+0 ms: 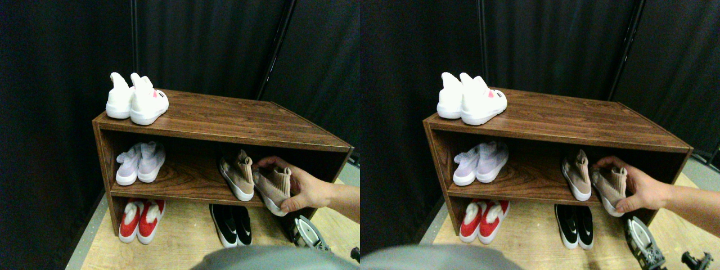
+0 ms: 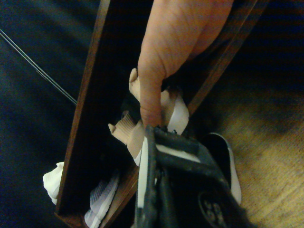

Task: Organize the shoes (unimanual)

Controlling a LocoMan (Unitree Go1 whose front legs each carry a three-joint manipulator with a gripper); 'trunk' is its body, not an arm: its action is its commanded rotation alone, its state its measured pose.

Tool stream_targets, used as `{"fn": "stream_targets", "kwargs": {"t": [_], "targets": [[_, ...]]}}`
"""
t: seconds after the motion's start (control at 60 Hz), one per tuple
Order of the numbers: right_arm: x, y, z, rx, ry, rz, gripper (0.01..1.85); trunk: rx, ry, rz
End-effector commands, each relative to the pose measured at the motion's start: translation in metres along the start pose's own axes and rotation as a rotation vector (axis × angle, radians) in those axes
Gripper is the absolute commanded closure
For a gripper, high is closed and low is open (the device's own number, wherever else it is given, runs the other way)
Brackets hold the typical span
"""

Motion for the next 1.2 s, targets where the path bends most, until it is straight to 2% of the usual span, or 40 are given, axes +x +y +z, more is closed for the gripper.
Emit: {"fn": "stream_targets", "kwargs": {"t": [0.017,0.517,1.2], "targets": [[-0.0001,0.0077,0.0012,-0.006,-0.005,0.054,1.8,-0.005,0.011,0.008],[-0.0014,0.0094,0.0017,0.003,-0.017,0.06,1.8,-0.005,0.024,-0.006],[-0.0017,0.0124,-0.0016,0.015,-0.019,0.046,1.8,-0.008,0.032,-0.011]]}}
